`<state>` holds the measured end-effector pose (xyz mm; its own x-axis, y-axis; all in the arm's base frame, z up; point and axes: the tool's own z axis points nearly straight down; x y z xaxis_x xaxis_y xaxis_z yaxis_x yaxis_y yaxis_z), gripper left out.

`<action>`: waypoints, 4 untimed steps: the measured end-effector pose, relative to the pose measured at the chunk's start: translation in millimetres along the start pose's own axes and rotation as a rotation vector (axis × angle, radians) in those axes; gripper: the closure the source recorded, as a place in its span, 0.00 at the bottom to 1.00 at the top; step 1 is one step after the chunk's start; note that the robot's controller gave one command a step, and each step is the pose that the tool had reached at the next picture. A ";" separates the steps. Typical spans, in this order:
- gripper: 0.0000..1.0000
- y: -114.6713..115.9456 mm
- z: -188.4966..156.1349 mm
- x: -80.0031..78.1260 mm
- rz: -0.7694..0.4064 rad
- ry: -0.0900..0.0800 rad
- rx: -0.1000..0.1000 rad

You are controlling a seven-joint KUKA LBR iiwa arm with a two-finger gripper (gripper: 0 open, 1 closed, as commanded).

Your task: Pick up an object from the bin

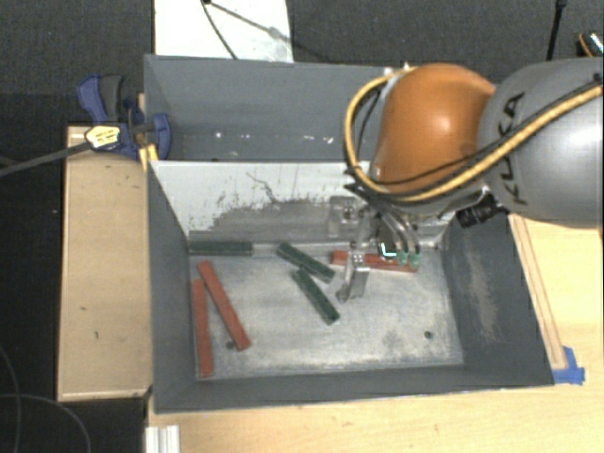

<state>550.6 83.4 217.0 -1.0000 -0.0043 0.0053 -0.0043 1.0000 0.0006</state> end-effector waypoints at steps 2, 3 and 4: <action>0.00 4.7 144.7 9.2 0.241 -0.006 -0.001; 1.00 4.7 142.2 6.8 0.243 -0.012 -0.003; 1.00 17.8 143.0 -14.2 0.363 -0.010 -0.003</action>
Offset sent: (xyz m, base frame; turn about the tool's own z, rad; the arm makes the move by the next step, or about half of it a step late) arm 0.0198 -0.0082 -0.1364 -0.2723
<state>564.0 101.3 74.0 -0.9363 0.3511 -0.0046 0.3511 0.9363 0.0033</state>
